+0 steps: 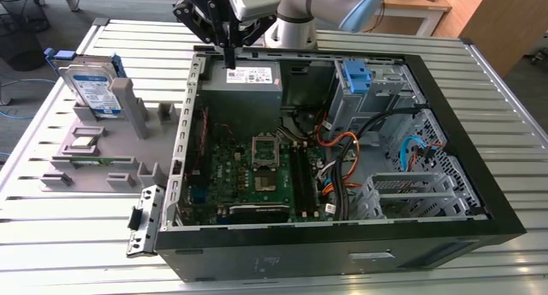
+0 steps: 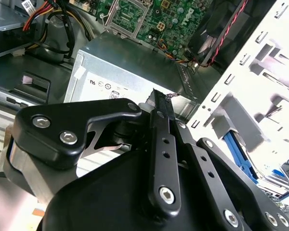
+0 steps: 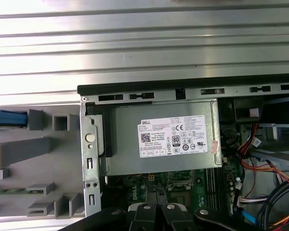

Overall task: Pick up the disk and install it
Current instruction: 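Reach for the disk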

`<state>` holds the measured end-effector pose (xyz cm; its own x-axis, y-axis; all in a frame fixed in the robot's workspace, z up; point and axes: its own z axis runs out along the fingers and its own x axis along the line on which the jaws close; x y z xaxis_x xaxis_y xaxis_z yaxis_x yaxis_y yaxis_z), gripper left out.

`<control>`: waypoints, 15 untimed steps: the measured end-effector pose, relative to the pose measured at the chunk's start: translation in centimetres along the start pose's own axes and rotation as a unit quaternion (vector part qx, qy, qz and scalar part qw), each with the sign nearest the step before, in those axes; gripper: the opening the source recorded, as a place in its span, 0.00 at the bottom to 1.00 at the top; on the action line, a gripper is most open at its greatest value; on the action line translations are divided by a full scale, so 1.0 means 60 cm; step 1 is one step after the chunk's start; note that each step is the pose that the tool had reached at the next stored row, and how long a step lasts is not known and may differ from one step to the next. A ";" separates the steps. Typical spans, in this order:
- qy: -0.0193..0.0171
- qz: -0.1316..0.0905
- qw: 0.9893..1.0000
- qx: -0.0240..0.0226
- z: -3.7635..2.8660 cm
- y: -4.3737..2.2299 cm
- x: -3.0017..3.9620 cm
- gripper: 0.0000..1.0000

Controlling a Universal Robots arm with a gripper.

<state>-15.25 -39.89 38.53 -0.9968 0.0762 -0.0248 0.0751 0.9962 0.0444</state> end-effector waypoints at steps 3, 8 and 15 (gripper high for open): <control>0.000 0.000 1.000 0.000 0.000 0.000 0.001 0.11; 0.000 0.000 1.000 0.000 0.000 0.000 0.003 0.11; 0.000 0.000 1.000 0.000 0.000 -0.001 0.009 0.11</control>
<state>-15.77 -39.89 38.51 -0.9968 0.0764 -0.0248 0.0753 0.9962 0.0444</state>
